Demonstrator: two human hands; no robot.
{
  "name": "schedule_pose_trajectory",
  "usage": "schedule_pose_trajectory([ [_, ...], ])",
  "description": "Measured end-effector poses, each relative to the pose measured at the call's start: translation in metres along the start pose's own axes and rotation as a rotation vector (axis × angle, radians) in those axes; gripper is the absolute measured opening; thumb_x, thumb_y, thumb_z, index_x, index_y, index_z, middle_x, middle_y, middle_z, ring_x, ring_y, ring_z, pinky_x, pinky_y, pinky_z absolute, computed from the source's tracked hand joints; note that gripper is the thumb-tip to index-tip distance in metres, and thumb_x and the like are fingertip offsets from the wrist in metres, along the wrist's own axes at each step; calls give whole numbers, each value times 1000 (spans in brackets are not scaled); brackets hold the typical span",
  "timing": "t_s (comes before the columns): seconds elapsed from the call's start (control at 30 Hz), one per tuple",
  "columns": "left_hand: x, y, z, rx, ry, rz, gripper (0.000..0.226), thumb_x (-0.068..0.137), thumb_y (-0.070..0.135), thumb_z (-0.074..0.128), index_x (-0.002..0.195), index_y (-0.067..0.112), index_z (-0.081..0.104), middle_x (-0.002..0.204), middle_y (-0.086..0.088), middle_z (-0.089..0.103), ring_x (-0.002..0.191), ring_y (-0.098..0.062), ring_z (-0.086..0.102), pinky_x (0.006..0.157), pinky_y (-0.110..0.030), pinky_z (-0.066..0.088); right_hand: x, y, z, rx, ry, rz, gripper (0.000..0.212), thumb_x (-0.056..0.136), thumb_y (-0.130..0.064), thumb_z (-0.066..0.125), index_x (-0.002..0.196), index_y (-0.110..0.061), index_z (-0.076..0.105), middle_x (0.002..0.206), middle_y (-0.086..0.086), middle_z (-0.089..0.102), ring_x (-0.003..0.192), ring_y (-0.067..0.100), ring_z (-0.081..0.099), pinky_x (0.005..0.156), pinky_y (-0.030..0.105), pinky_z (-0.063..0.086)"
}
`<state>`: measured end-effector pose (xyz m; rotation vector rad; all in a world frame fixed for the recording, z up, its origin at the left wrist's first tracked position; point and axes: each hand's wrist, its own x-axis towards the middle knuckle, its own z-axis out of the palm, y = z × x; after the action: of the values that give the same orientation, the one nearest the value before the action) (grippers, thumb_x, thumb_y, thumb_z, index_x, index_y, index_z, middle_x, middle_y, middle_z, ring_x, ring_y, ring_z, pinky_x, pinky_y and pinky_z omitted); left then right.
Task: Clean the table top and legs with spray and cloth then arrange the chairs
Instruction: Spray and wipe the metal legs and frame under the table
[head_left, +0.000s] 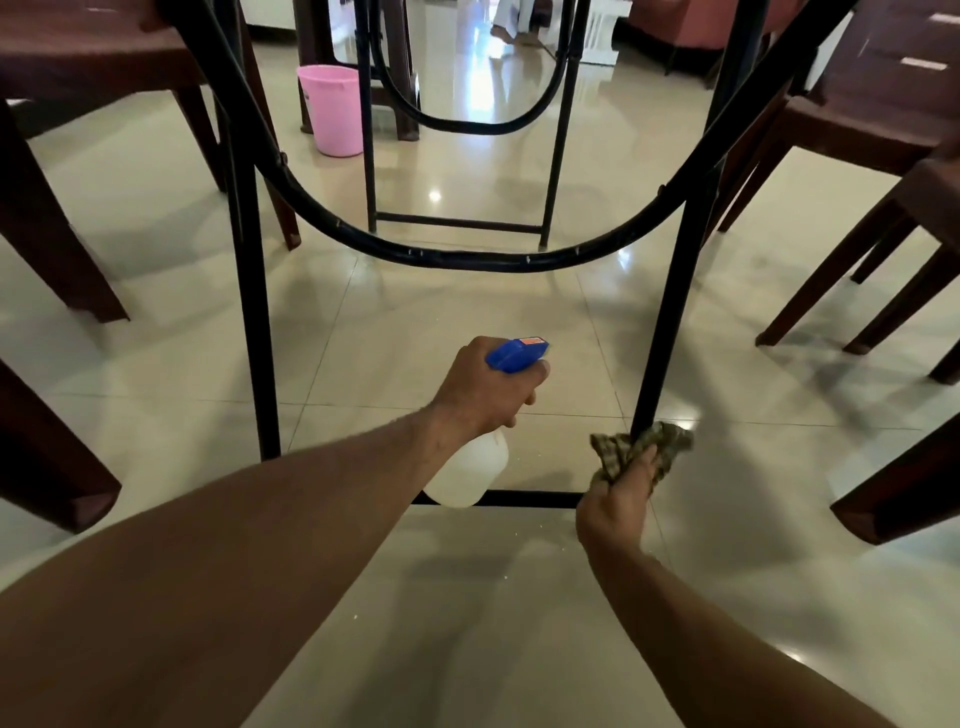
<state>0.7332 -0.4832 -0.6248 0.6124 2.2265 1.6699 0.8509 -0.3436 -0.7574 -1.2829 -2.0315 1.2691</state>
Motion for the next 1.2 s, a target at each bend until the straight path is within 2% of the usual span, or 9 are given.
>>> schedule_pose_trajectory([
  [0.07, -1, 0, -1, -7, -3, 6, 22, 94, 29, 68, 107, 12, 73, 78, -12, 71, 46, -7, 57, 52, -23, 51, 7, 19, -5, 74, -102, 232, 61, 94, -8, 47, 150, -25, 30, 127, 12, 54, 109, 31, 59, 90, 47, 53],
  [0.13, -3, -2, -2, -11, -11, 6, 21, 94, 29, 68, 106, 12, 72, 79, -14, 71, 46, -7, 58, 52, -23, 51, 12, 39, -15, 153, -261, 363, 47, 94, 5, 42, 133, -20, 53, 99, 13, 58, 75, 29, 57, 56, 38, 50],
  [0.2, -4, -3, -5, -9, -21, 3, 22, 94, 30, 68, 107, 12, 72, 80, -15, 72, 46, -6, 59, 51, -21, 50, 5, 45, -22, 210, -252, 373, 45, 94, 5, 34, 118, -21, 63, 85, 16, 59, 67, 31, 56, 46, 34, 45],
  [0.33, -4, -10, -13, 5, 9, -31, 19, 94, 31, 68, 97, 12, 71, 80, -13, 72, 44, -7, 57, 49, -18, 48, -19, 30, 7, 129, 37, 269, 56, 83, 5, 49, 136, -13, 51, 123, 12, 59, 113, 34, 58, 99, 51, 50],
  [0.43, -7, -13, -13, 7, 15, -58, 20, 93, 31, 69, 93, 11, 70, 78, -12, 73, 44, -9, 56, 50, -20, 49, -29, 14, 22, 201, -55, 405, 66, 94, -4, 53, 154, -16, 27, 140, 13, 45, 127, 38, 50, 111, 48, 42],
  [0.6, -20, -11, -17, -33, 3, -93, 20, 92, 28, 70, 94, 9, 72, 69, -8, 69, 45, -11, 54, 48, -25, 51, -19, 15, 22, 170, -38, 526, 70, 86, 4, 54, 150, -10, 30, 131, 16, 56, 110, 41, 61, 92, 48, 54],
  [0.83, -54, -15, -13, -1, -8, -264, 19, 83, 26, 71, 82, 8, 66, 67, -4, 60, 58, -20, 55, 60, -33, 53, -60, -43, 17, 539, -8, 603, 36, 84, 5, 46, 115, -11, 57, 104, 17, 71, 91, 37, 69, 71, 45, 56],
  [1.0, -82, -22, -18, 44, 78, -374, 7, 83, 12, 69, 88, 16, 65, 79, -5, 63, 67, -21, 56, 69, -36, 53, -79, -99, -6, 749, -48, 621, 38, 86, 0, 46, 112, -14, 70, 95, 10, 76, 87, 30, 73, 82, 49, 60],
  [1.2, -111, 16, -18, 7, 73, -418, 7, 87, 10, 70, 90, 14, 65, 82, -7, 64, 71, -21, 55, 59, -28, 43, -112, -159, -49, 731, -137, 526, 20, 84, -18, 73, 102, -10, 66, 90, 12, 73, 78, 29, 72, 59, 34, 59],
])
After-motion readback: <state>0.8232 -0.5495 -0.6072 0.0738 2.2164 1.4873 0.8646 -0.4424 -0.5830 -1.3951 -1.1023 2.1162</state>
